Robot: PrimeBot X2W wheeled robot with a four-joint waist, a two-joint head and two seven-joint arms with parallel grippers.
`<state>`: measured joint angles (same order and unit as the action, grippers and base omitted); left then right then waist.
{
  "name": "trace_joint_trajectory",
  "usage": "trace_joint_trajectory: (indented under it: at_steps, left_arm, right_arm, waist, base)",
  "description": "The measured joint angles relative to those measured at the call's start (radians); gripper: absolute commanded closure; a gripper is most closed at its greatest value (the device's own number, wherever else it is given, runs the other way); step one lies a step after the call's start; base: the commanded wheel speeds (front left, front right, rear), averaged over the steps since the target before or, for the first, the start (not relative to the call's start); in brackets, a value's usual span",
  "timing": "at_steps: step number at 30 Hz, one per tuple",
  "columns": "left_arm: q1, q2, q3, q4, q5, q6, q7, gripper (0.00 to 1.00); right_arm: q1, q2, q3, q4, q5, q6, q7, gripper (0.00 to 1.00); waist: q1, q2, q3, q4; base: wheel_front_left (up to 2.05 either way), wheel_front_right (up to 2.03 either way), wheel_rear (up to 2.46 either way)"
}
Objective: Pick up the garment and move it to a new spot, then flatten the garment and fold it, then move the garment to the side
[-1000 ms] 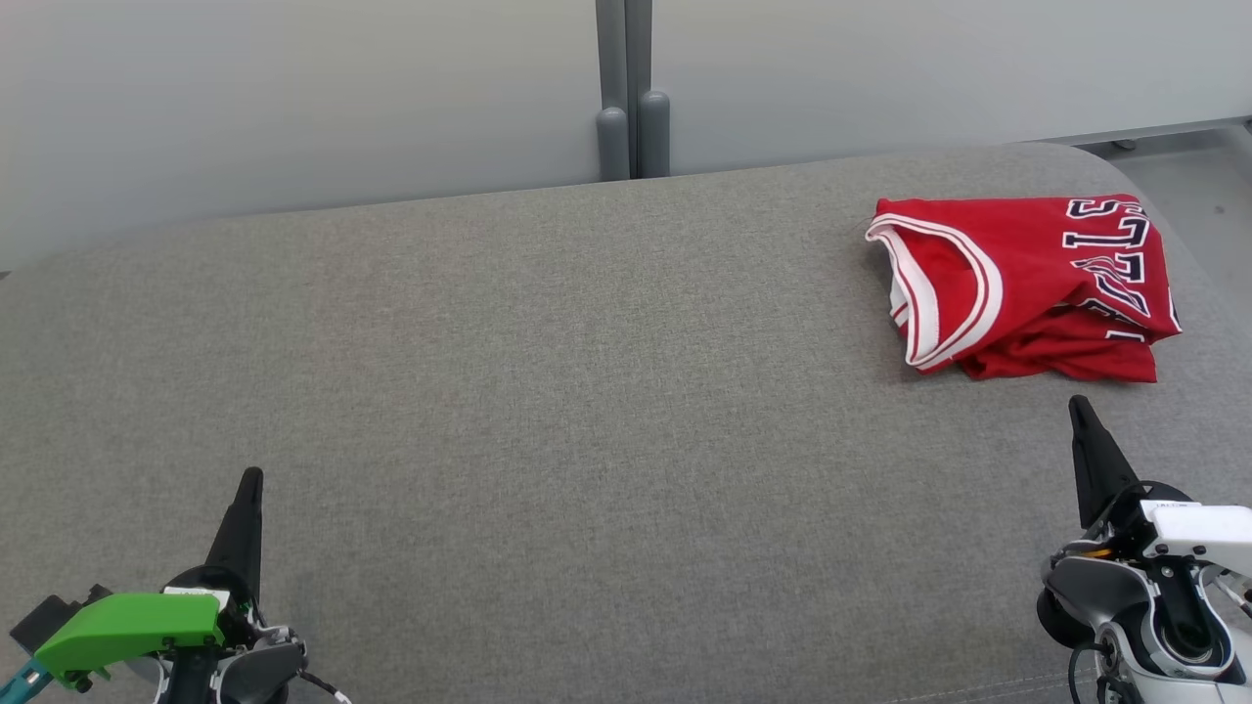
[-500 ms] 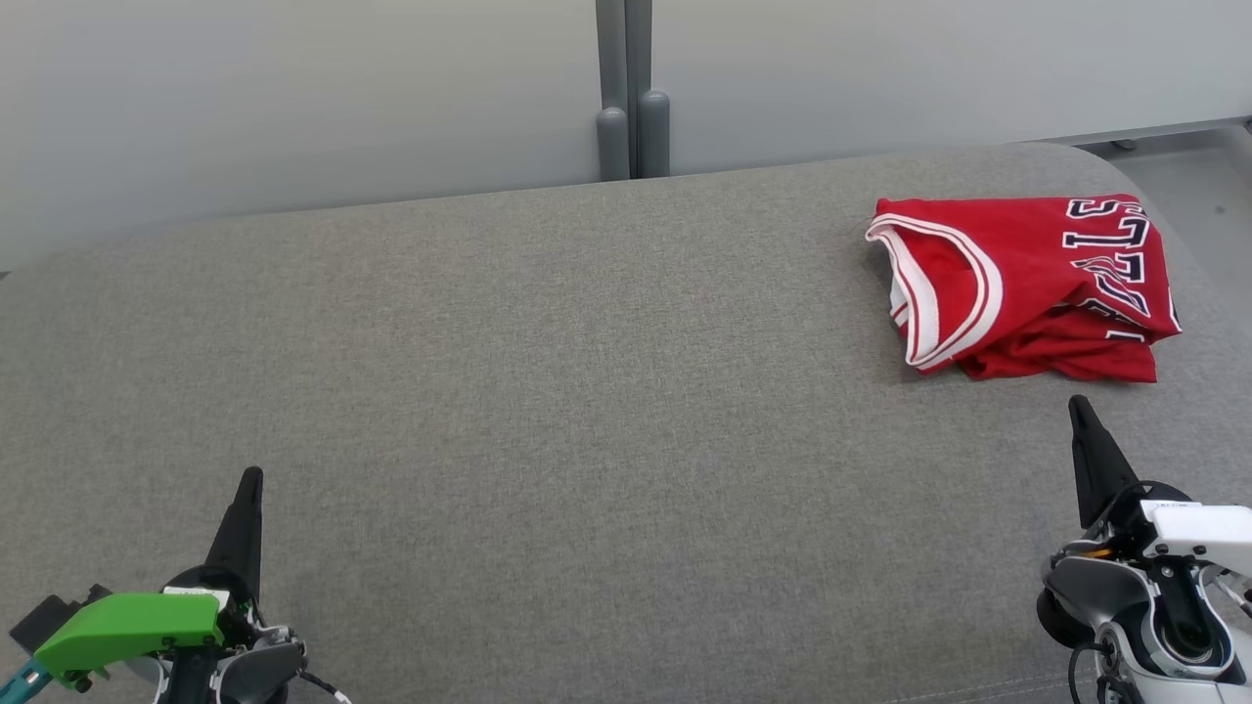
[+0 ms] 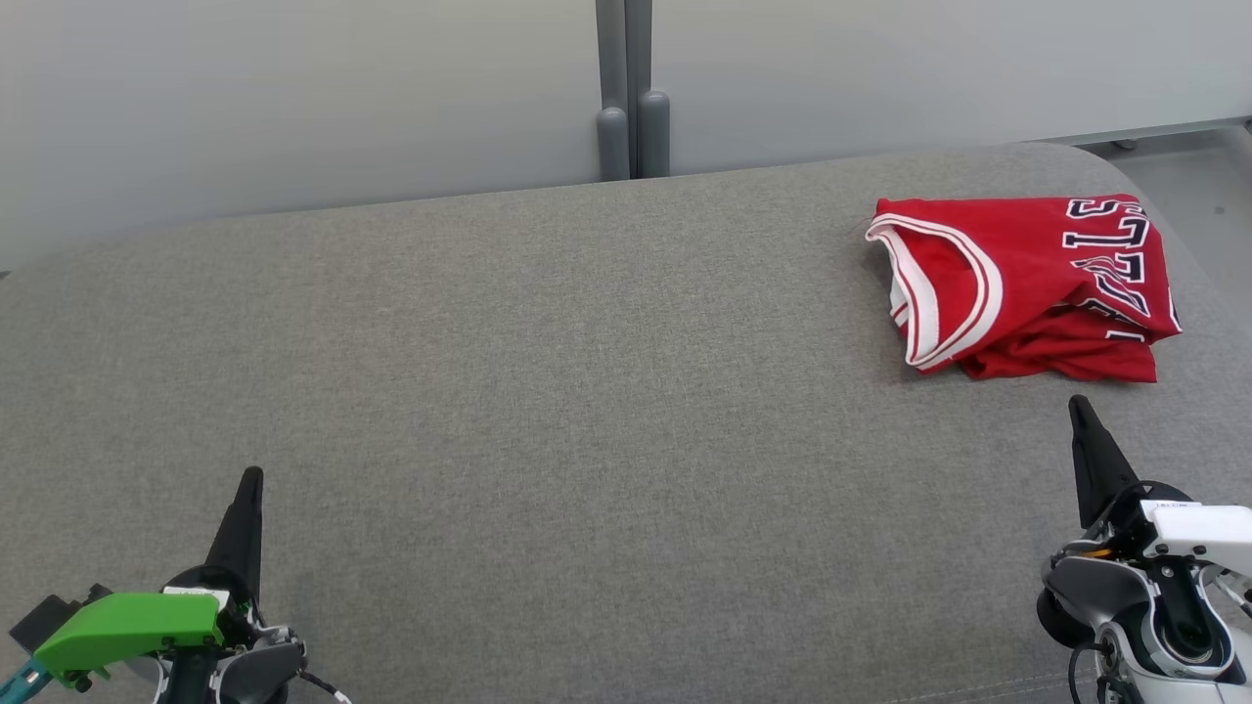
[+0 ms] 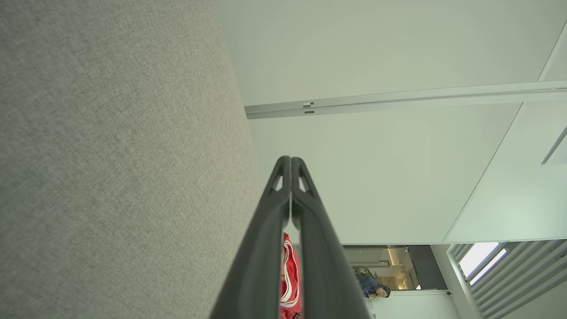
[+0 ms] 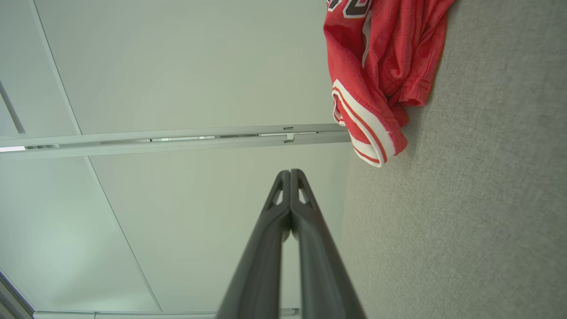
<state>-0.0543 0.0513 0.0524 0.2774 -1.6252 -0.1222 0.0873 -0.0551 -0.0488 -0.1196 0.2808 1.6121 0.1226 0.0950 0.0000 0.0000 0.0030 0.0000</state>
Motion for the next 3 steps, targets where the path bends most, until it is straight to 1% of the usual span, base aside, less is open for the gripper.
trace_joint_trajectory:
  at_steps: [3]
  left_arm:
    - [0.000,0.000,0.000,0.000,0.000,0.000,0.000,1.00]
  right_arm:
    - [0.000,0.000,0.000,0.000,0.000,0.000,0.000,1.00]
  waist:
    - [0.0000,0.0000,0.000,0.000]
  base:
    - [0.00,0.00,0.00]
